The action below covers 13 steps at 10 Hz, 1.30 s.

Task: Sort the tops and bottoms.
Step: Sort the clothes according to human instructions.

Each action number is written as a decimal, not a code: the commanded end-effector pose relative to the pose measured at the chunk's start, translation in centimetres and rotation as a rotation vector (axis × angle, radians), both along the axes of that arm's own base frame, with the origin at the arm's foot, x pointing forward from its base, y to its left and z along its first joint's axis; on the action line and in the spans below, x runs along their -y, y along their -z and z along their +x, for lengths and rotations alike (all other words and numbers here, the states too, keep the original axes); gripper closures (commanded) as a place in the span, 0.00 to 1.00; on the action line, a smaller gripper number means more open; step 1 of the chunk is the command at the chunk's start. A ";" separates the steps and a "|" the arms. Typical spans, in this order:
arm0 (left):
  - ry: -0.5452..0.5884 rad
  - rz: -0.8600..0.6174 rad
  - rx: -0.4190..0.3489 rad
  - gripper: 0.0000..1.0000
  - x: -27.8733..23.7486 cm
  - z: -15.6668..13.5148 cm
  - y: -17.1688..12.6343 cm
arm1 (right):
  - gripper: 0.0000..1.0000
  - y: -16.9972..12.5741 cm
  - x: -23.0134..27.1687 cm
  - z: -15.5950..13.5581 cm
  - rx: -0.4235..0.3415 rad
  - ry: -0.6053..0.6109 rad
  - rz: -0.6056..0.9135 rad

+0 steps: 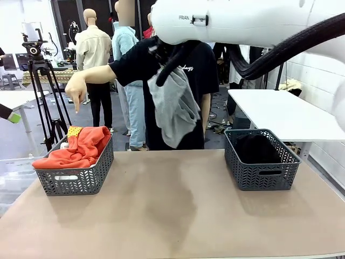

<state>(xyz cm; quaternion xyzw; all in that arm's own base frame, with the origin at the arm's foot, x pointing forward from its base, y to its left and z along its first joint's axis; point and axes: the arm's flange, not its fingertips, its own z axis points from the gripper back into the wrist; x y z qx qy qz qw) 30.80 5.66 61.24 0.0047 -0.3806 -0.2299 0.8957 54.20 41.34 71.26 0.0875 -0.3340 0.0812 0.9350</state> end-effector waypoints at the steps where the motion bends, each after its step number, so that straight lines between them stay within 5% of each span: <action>1: -0.002 -0.002 0.000 0.00 -0.1 0.0 0.0 | 1.00 -2.7 -6.0 4.5 0.055 -0.181 0.019; 4: -0.002 -0.002 0.000 0.00 -0.1 0.0 0.0 | 1.00 -3.1 -12.3 8.6 0.064 -0.215 0.033; 5: -0.002 -0.002 0.000 0.00 -0.1 0.0 0.0 | 1.00 -3.0 -12.0 8.1 0.039 -0.272 -0.060; 6: -0.002 -0.002 0.000 0.00 -0.1 0.0 0.0 | 1.00 1.5 -7.3 2.7 0.085 -0.193 0.044; 10: -0.002 -0.002 0.000 0.00 -0.1 0.0 0.0 | 1.00 2.0 -7.2 3.0 0.073 -0.211 0.024; 13: -0.002 -0.002 0.000 0.00 -0.1 0.0 0.0 | 1.00 0.0 -16.4 4.8 0.248 -0.506 0.121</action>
